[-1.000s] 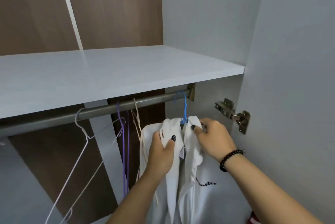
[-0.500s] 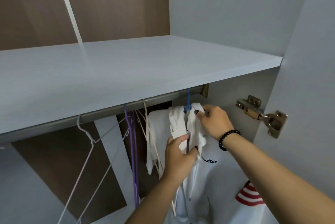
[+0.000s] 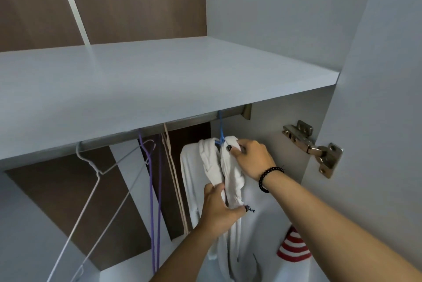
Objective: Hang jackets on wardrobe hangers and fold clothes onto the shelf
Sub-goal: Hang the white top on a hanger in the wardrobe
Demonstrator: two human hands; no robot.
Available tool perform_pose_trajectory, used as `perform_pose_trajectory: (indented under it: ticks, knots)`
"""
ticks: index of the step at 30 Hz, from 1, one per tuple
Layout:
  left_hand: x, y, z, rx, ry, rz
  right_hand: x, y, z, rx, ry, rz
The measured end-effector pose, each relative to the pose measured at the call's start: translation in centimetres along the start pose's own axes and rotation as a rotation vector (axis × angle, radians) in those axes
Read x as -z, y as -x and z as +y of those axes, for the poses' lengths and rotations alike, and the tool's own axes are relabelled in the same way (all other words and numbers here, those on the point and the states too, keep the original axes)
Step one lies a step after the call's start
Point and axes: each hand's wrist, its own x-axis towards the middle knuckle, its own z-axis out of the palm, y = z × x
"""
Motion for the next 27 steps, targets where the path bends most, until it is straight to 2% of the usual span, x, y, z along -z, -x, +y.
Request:
perform_pose_trajectory:
  ticks: [6, 7, 11, 13, 14, 16, 19, 21, 24, 27]
  knots:
    - [-0.2, -0.3, -1.8, -0.022, -0.012, 0.155, -0.8, 1.6, 2.2, 0.037, 0.001, -0.022]
    - [0.1, -0.3, -2.1, -0.007, 0.001, 0.154, -1.0, 2.4, 2.7, 0.066, 0.042, 0.035]
    - [1.8, 0.6, -2.8, 0.074, 0.165, 0.127, -2.4, 7.0, 4.1, 0.311, 0.278, 0.473]
    - [2.7, 1.4, -3.1, 0.1, 0.316, 0.125, -3.4, 10.0, 4.6, 0.399, 0.216, 0.491]
    - [3.1, 2.0, -3.0, 0.115, 0.392, 0.124, -4.2, 11.5, 5.0, 0.417, 0.174, 0.441]
    - [3.7, 3.1, -2.2, 0.15, 0.507, 0.123, -6.1, 14.7, 5.6, 0.337, 0.079, 0.239]
    - [4.5, 5.0, -0.2, 0.189, 0.586, 0.13, -8.8, 18.0, 5.7, 0.052, -0.079, -0.154]
    - [4.9, 6.2, 1.1, 0.228, 0.598, 0.121, -10.2, 18.9, 5.3, -0.074, -0.11, -0.314]
    - [5.8, 7.6, 2.6, 0.254, 0.599, 0.132, -11.1, 19.1, 3.9, -0.189, -0.17, -0.412]
    - [6.5, 8.9, 4.3, 0.264, 0.629, 0.147, -11.9, 19.0, 2.4, -0.281, -0.236, -0.428]
